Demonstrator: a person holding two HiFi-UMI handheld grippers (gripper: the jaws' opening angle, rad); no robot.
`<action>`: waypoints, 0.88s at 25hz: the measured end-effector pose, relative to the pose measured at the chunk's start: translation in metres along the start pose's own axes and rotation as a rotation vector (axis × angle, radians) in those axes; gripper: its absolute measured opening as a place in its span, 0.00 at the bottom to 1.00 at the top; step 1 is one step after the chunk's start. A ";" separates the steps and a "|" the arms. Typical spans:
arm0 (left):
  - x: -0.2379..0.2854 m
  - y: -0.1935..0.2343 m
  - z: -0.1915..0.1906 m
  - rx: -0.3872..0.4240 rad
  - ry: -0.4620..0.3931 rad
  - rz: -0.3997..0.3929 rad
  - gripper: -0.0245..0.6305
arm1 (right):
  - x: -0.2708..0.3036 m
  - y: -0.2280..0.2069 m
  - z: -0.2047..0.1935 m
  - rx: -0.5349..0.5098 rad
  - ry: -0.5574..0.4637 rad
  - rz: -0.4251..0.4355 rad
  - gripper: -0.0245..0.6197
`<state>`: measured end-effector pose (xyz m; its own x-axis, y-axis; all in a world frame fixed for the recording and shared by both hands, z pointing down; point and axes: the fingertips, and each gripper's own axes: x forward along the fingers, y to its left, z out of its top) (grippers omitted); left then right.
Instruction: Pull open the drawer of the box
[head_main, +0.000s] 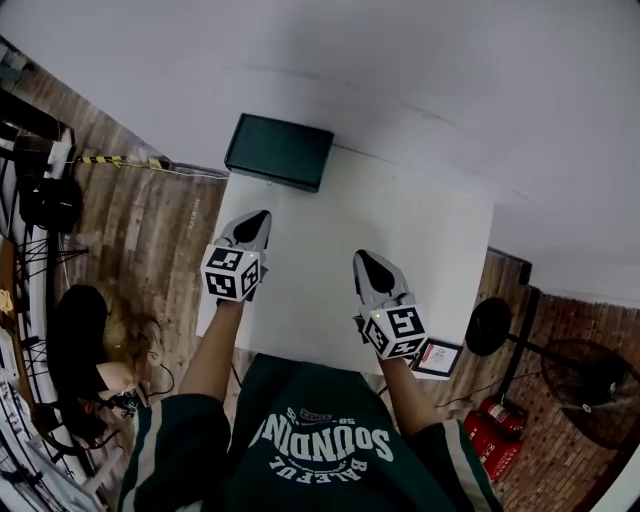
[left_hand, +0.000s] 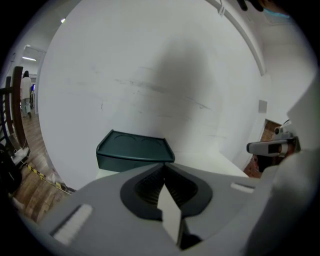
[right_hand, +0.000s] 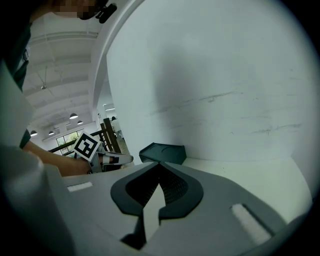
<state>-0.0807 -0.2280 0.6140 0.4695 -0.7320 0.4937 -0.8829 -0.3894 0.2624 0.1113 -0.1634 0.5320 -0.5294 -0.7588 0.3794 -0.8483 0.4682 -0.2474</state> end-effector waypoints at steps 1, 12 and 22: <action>0.005 0.004 -0.001 -0.002 0.006 0.000 0.12 | 0.002 -0.002 -0.001 0.004 0.005 -0.004 0.04; 0.063 0.039 -0.023 -0.026 0.121 0.046 0.30 | 0.014 -0.019 -0.017 0.031 0.068 -0.038 0.04; 0.105 0.071 -0.044 -0.113 0.214 0.094 0.30 | 0.008 -0.035 -0.031 0.044 0.114 -0.075 0.04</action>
<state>-0.0944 -0.3085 0.7209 0.3855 -0.6225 0.6811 -0.9226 -0.2517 0.2922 0.1361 -0.1716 0.5716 -0.4647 -0.7334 0.4961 -0.8854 0.3899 -0.2529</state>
